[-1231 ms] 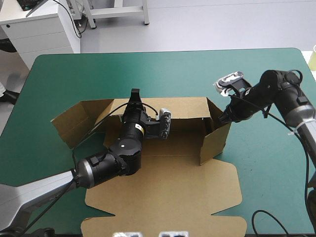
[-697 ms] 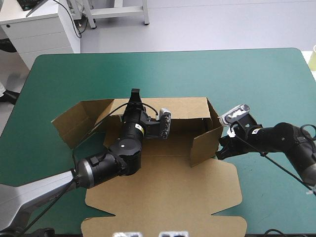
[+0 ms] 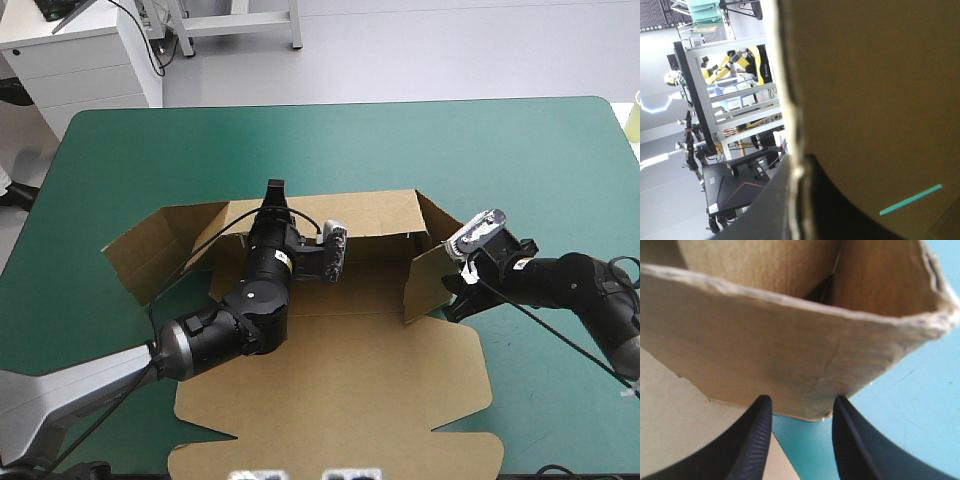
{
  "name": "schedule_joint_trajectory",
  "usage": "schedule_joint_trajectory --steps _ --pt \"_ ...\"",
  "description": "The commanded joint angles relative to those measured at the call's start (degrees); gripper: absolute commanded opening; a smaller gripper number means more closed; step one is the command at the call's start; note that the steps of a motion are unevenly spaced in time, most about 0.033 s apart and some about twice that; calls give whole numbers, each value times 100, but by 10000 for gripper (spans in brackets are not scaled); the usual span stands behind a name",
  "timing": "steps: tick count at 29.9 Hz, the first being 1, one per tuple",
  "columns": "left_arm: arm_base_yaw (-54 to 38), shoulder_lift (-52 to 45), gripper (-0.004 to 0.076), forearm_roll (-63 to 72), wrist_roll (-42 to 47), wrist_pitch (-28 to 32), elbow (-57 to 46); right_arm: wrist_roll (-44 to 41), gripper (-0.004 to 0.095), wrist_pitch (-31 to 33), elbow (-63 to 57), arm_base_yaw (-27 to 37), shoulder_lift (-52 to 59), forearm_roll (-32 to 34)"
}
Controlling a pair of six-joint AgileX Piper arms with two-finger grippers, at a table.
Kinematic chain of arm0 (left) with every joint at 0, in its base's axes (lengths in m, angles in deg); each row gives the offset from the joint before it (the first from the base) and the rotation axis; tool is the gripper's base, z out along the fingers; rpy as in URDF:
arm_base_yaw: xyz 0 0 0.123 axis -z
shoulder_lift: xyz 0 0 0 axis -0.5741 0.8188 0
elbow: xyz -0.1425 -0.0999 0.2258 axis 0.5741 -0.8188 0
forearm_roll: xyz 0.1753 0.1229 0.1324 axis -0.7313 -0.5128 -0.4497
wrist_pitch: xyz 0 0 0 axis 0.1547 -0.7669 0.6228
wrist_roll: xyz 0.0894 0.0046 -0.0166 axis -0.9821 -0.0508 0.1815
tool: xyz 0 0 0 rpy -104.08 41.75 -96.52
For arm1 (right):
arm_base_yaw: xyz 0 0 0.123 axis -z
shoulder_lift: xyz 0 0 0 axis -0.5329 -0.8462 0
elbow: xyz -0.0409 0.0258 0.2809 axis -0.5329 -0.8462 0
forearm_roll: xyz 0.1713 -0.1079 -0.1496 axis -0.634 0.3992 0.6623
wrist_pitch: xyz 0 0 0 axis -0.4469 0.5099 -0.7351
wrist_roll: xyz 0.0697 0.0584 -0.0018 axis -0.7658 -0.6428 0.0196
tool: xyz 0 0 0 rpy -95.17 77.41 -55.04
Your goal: Fold the box
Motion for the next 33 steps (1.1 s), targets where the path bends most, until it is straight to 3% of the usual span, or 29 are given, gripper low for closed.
schedule_joint_trajectory --steps 1,3,8,14,16,18,21,22,28,33 --pt "5 -78 -8 -128 -24 -92 121 -274 383 -62 351 -7 166 126" --pt "5 -53 -8 -128 -24 -92 121 -338 383 90 546 -7 166 530" --pt "5 -41 -8 -128 -24 -106 121 -783 429 -272 853 -7 131 1099" --pt "5 -41 -8 -141 -24 -148 121 -1697 476 -161 1060 -7 11 2341" --pt "5 -41 -8 -141 -24 -148 121 -1940 447 -125 1247 -7 22 2658" --pt "5 -41 -8 -152 -24 -125 121 -2282 326 -135 1537 -7 47 2878" --pt "5 -41 -8 -162 -24 -125 121 -2230 18 -167 1989 -7 -27 2744" --pt "5 -41 -8 -162 -24 -125 121 -2189 -14 -156 2111 -7 -117 2639" --pt "5 -41 -8 -186 -24 -113 121 -2103 -19 104 2732 -7 -1085 2542" --pt "5 -41 -8 -186 -14 -78 121 -1855 -19 197 2873 -7 -1399 1913"
